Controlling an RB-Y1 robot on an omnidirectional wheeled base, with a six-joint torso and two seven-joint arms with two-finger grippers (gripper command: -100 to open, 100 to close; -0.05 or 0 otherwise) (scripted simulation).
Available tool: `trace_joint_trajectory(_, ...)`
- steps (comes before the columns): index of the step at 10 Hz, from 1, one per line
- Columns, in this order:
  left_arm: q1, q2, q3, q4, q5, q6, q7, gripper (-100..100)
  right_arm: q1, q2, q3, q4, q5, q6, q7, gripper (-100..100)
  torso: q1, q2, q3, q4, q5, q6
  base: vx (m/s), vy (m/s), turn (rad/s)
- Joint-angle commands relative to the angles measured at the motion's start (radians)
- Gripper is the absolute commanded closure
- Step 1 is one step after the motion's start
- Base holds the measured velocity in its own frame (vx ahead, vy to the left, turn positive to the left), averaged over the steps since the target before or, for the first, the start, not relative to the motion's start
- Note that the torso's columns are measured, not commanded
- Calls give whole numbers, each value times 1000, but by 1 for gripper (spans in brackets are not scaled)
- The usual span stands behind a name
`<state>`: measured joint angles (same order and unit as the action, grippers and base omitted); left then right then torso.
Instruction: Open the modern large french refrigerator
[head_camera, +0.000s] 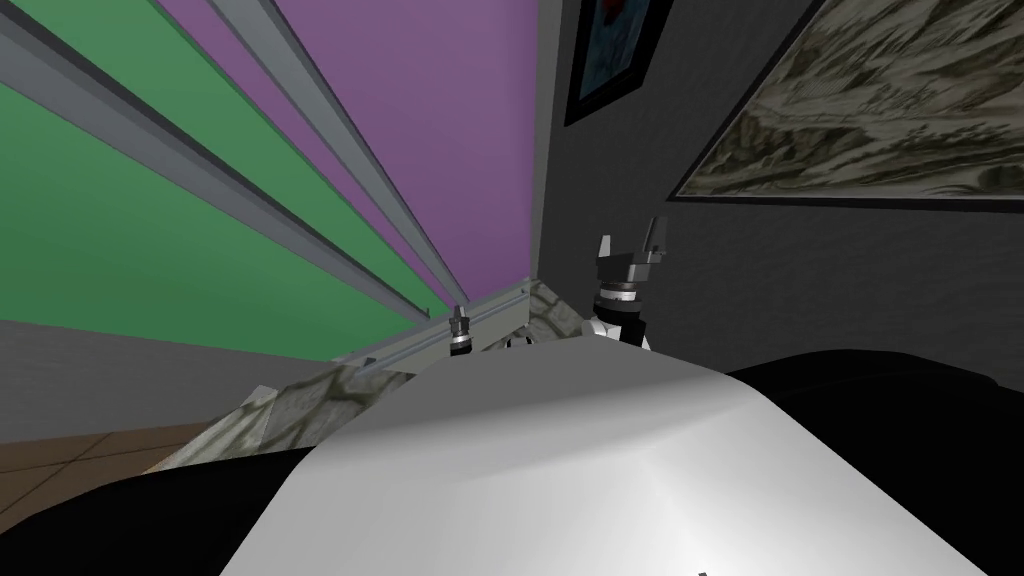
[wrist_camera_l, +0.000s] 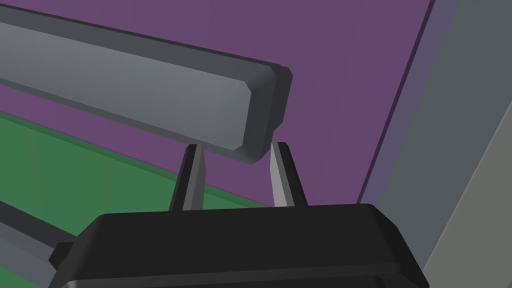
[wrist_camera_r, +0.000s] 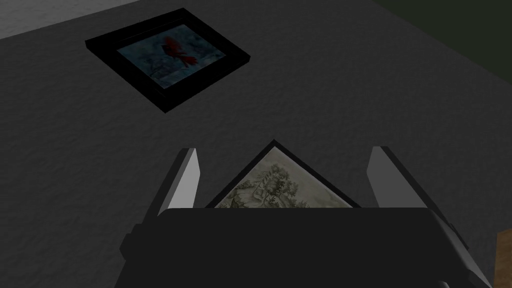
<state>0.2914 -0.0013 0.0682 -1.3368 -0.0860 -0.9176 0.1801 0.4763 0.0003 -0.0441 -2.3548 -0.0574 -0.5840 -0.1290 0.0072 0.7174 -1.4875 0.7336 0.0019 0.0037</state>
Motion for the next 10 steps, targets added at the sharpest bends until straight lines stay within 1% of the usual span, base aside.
trace_joint_trajectory(1,-21,20,-72,29,40,-4,-42,100,0,0,0,0,0,0,0,0,0,0,1,0,0,2,17,40,161)
trace_joint_trajectory(2,-28,30,-101,41,63,-8,-66,100,0,0,0,0,0,0,0,0,-1,0,1,-2,1,2,26,37,221)
trace_joint_trajectory(3,-28,30,-119,41,63,-8,-66,100,0,0,0,0,0,0,0,0,-1,1,1,-2,1,-1,21,18,120)
trace_joint_trajectory(4,-34,41,-156,52,87,-13,-90,100,0,0,0,0,0,0,0,0,-1,1,1,-3,2,0,15,26,176)
trace_joint_trajectory(5,-40,52,-186,63,110,-17,-114,100,0,0,0,0,0,0,0,0,-3,3,2,-3,2,0,14,31,203)
trace_joint_trajectory(6,-40,52,-205,63,110,-17,-114,100,0,0,0,0,0,0,0,0,-2,3,2,-4,2,-1,17,19,106)
trace_joint_trajectory(7,-46,63,-237,75,133,-22,-138,100,0,0,0,0,0,0,0,0,-2,3,2,-4,2,0,19,23,189)
trace_joint_trajectory(8,-46,63,-247,75,133,-22,-138,100,0,0,0,0,0,0,0,0,-3,3,2,-4,2,-1,15,17,92)
trace_joint_trajectory(9,-49,63,-237,69,130,-36,-133,100,0,0,0,0,0,0,0,0,-4,4,3,-4,2,0,-7,4,9)
trace_joint_trajectory(10,-51,96,-246,67,136,-31,-122,-100,0,0,0,0,0,0,0,0,-6,9,5,-1,0,-1,-12,22,-38)
